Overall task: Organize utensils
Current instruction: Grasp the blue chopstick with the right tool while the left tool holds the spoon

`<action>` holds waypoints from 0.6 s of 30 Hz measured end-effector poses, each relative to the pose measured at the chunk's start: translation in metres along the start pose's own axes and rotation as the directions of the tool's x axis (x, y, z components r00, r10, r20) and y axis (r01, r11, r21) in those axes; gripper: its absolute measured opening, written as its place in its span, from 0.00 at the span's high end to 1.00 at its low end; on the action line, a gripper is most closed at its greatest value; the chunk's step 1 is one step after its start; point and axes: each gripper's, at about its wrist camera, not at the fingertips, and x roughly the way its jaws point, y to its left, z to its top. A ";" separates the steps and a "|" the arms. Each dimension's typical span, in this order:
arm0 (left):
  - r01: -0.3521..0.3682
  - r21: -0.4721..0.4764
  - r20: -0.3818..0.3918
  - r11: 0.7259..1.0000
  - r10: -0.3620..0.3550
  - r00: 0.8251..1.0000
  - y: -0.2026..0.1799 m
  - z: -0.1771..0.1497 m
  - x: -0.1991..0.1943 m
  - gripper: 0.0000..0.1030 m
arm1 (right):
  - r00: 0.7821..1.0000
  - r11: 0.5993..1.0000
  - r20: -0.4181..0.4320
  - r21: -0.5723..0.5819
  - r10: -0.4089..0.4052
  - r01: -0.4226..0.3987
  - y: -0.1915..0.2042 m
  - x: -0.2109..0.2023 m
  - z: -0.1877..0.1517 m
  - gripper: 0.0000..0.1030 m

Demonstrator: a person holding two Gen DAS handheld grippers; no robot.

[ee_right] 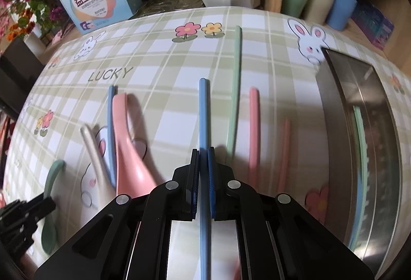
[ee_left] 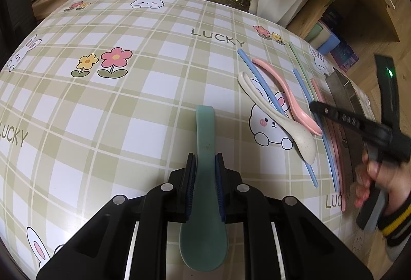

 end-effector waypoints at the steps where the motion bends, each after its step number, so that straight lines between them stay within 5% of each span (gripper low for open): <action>1: 0.005 -0.002 -0.005 1.000 -0.005 1.000 0.000 0.000 0.001 0.85 | 1.000 1.000 0.004 0.003 0.005 -0.005 0.000 -0.002 -0.005 0.94; 11: -0.012 0.014 -0.005 1.000 0.013 1.000 -0.003 -0.005 0.001 0.85 | 0.998 0.998 0.025 -0.010 0.064 -0.064 -0.006 -0.035 -0.062 0.94; 18: -0.032 0.037 0.005 0.999 0.032 0.999 -0.008 -0.012 -0.002 0.86 | 0.998 0.995 0.047 -0.095 0.038 -0.034 0.001 -0.050 -0.092 0.94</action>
